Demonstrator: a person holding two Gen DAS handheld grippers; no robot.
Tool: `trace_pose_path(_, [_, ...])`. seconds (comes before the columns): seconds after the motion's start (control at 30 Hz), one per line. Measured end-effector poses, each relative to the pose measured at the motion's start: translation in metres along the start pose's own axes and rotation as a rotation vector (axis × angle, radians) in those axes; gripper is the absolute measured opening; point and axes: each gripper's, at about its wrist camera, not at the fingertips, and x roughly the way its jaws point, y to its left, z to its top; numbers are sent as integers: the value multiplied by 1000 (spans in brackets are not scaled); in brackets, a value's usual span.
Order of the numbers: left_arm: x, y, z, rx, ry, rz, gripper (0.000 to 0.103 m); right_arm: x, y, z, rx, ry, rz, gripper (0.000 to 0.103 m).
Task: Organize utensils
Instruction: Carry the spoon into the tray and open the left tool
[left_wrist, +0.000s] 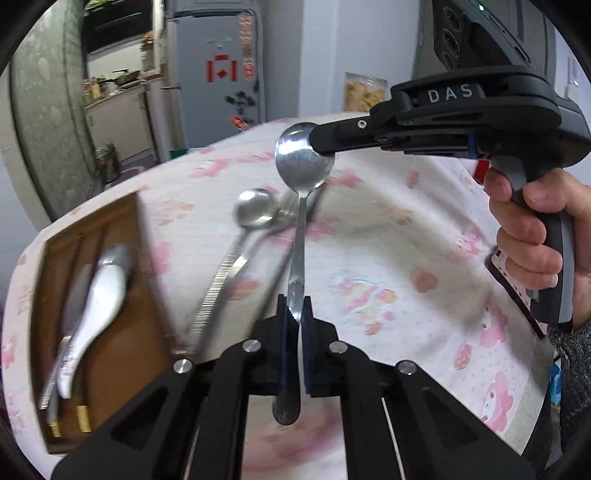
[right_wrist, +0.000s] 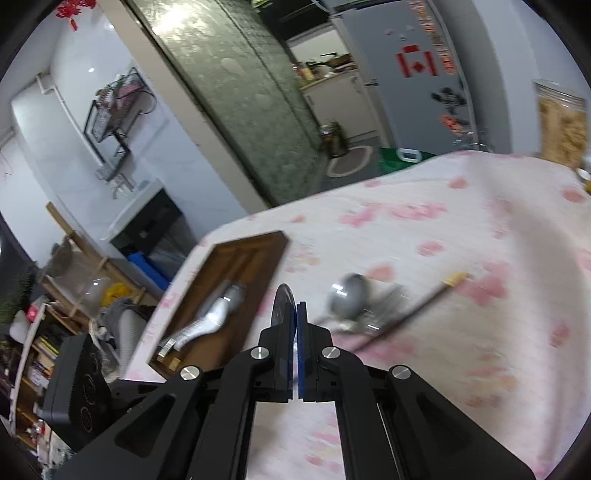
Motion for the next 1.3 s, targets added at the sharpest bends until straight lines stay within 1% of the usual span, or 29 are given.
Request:
trace_pose_path(0.1, [-11, 22, -2, -28, -1, 29, 8, 23, 26, 10, -27, 10, 27, 1])
trace_pose_path(0.3, [-32, 79, -15, -112, 7, 98, 8, 78, 74, 24, -54, 43, 91, 1])
trace_pose_path(0.43, [-34, 112, -24, -158, 23, 136, 9, 117, 91, 28, -52, 73, 111, 1])
trace_pose_path(0.53, [-30, 132, -29, -206, 45, 138, 9, 142, 96, 28, -42, 97, 101, 1])
trace_pose_path(0.6, [-26, 139, -32, -227, 52, 144, 9, 156, 99, 27, -44, 109, 87, 1])
trace_pose_path(0.67, [-21, 139, -33, -227, 59, 157, 8, 168, 102, 27, -49, 125, 77, 1])
trace_pose_path(0.8, [-17, 140, -36, -225, 62, 158, 8, 186, 101, 20, -64, 153, 38, 4])
trace_pose_path(0.9, [-17, 141, -36, -220, 65, 163, 8, 193, 98, 15, -65, 165, 23, 5])
trace_pose_path(0.97, [-16, 141, -36, -220, 62, 166, 8, 196, 97, 13, -68, 172, 18, 9])
trace_pose_path(1.1, [-15, 143, -35, -223, 64, 173, 7, 199, 103, 9, -92, 190, 8, 11])
trace_pose_path(1.13, [-14, 142, -35, -223, 66, 175, 8, 197, 106, 8, -101, 186, 2, 14])
trace_pose_path(1.17, [-15, 142, -34, -227, 67, 180, 12, 194, 106, 7, -102, 184, 1, 22])
trace_pose_path(1.2, [-16, 143, -34, -230, 63, 185, 13, 191, 105, 7, -97, 180, 3, 28])
trace_pose_path(1.23, [-20, 143, -33, -232, 54, 199, 23, 183, 103, 7, -90, 170, 4, 43])
trace_pose_path(1.27, [-23, 142, -33, -230, 44, 215, 37, 177, 102, 8, -89, 157, 2, 52])
trace_pose_path(1.3, [-26, 142, -32, -228, 32, 223, 44, 168, 99, 9, -92, 139, -5, 54])
